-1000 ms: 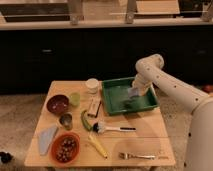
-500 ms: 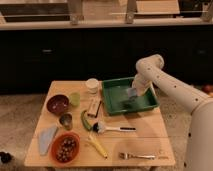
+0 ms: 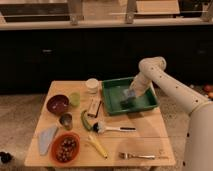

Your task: Place sponge in tray

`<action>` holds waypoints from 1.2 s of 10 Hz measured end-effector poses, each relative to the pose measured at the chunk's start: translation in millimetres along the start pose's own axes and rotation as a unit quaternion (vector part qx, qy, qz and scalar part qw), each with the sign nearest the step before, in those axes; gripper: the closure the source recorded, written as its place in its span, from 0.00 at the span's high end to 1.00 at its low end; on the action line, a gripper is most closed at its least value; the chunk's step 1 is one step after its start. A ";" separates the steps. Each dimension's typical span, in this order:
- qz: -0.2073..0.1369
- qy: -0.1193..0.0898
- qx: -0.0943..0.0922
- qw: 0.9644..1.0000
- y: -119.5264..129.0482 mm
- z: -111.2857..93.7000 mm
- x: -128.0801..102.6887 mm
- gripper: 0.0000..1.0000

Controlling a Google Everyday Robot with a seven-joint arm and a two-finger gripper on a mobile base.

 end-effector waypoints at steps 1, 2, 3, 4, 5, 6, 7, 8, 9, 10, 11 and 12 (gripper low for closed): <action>-0.003 -0.012 0.001 1.000 -1.8 3.6 -3.0 0.00; -0.006 -0.029 0.002 1.000 -1.4 7.4 -4.7 0.02; -0.011 -0.045 0.000 0.999 0.3 10.6 -5.2 0.08; -0.021 -0.061 0.000 0.998 -0.5 13.4 -8.0 0.18; -0.029 -0.074 0.000 0.997 -1.9 15.9 -11.4 0.27; -0.035 -0.089 0.002 0.995 -2.0 17.3 -12.9 0.38; -0.039 -0.099 0.003 0.994 -0.9 18.2 -13.2 0.48; -0.042 -0.104 0.005 0.994 -1.1 18.1 -13.7 0.56; -0.048 -0.111 0.004 0.993 -2.1 19.5 -17.2 0.68; -0.052 -0.115 0.007 0.992 -4.6 19.5 -19.9 0.77; -0.055 -0.117 0.007 0.992 -4.2 19.6 -20.5 0.80; -0.056 -0.119 0.008 0.991 -3.6 18.9 -21.0 0.80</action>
